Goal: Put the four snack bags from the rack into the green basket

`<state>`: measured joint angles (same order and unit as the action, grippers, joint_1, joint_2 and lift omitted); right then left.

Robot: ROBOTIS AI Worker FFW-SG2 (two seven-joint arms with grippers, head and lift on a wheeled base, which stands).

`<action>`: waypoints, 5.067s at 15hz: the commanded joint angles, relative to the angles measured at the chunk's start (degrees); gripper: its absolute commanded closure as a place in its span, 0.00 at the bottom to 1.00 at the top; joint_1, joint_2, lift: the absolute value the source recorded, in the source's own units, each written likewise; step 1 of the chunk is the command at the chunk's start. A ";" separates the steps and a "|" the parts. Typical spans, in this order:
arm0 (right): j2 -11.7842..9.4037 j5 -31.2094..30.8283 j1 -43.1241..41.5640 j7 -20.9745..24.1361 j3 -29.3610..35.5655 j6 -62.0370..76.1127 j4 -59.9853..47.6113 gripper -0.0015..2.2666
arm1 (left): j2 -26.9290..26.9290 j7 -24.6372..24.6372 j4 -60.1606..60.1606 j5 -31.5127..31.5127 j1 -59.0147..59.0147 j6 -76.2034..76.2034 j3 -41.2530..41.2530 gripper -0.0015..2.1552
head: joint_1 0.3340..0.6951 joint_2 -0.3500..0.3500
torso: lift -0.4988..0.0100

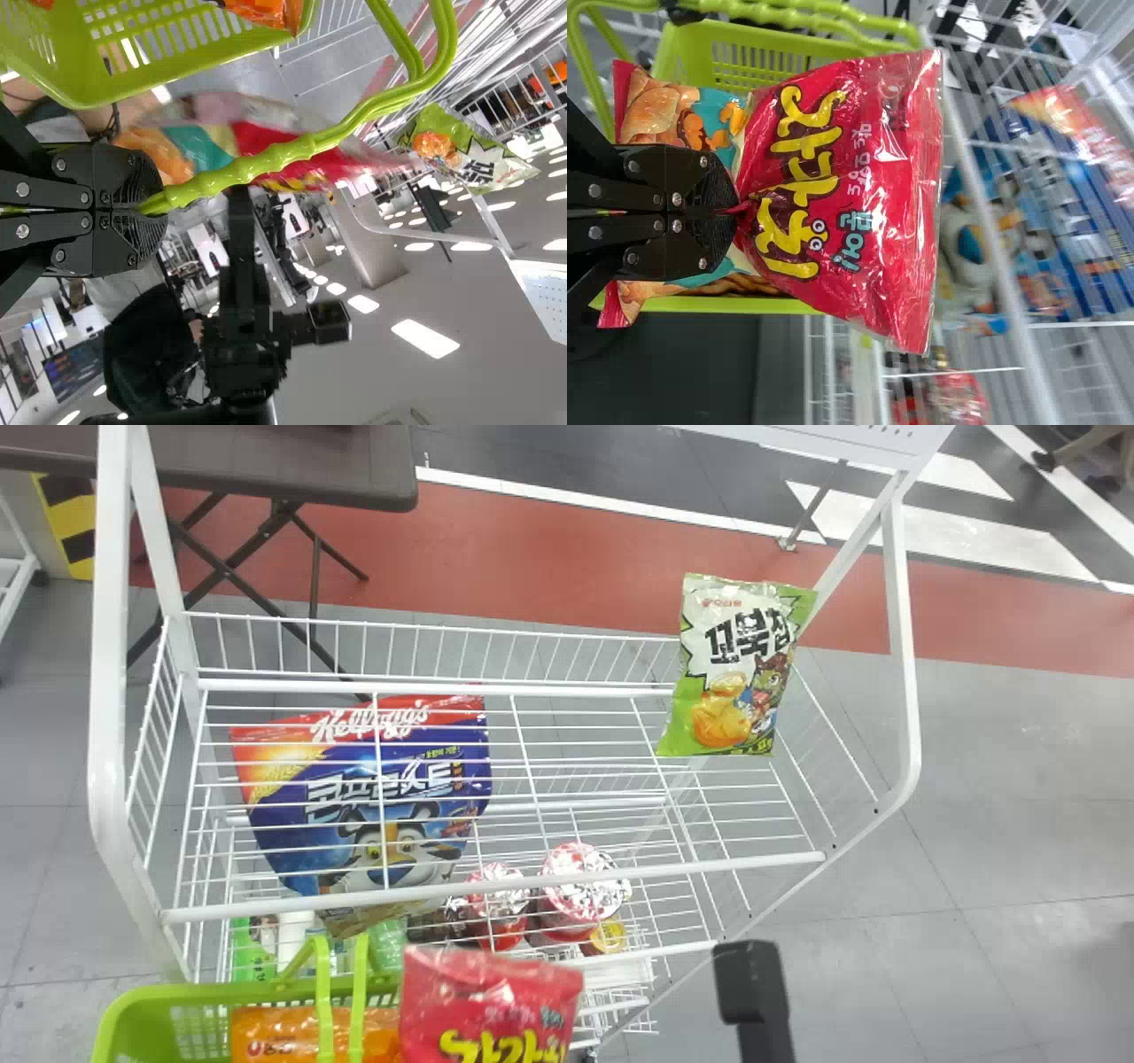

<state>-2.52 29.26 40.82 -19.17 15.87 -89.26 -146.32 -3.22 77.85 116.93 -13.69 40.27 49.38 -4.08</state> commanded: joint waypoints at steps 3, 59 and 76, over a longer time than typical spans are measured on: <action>-0.74 -3.42 -2.15 0.71 -6.29 1.94 8.42 0.98 | 0.06 0.10 0.06 0.16 -0.02 -0.02 0.04 0.77 | 1.00 0.00 | 0.96; -3.55 -27.77 -39.94 6.33 4.52 59.77 45.51 0.99 | -0.64 -0.33 -0.38 1.30 -0.81 0.68 1.45 0.77 | 1.00 0.00 | 0.96; 2.57 2.12 -1.71 -3.16 7.59 8.09 -6.17 0.99 | -0.20 -0.77 -0.65 0.16 -1.51 0.68 1.36 0.77 | 1.00 0.00 | 0.96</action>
<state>-0.06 30.61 35.74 -21.93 24.49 -80.06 -152.11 -3.58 77.08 116.19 -13.48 38.68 50.12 -2.74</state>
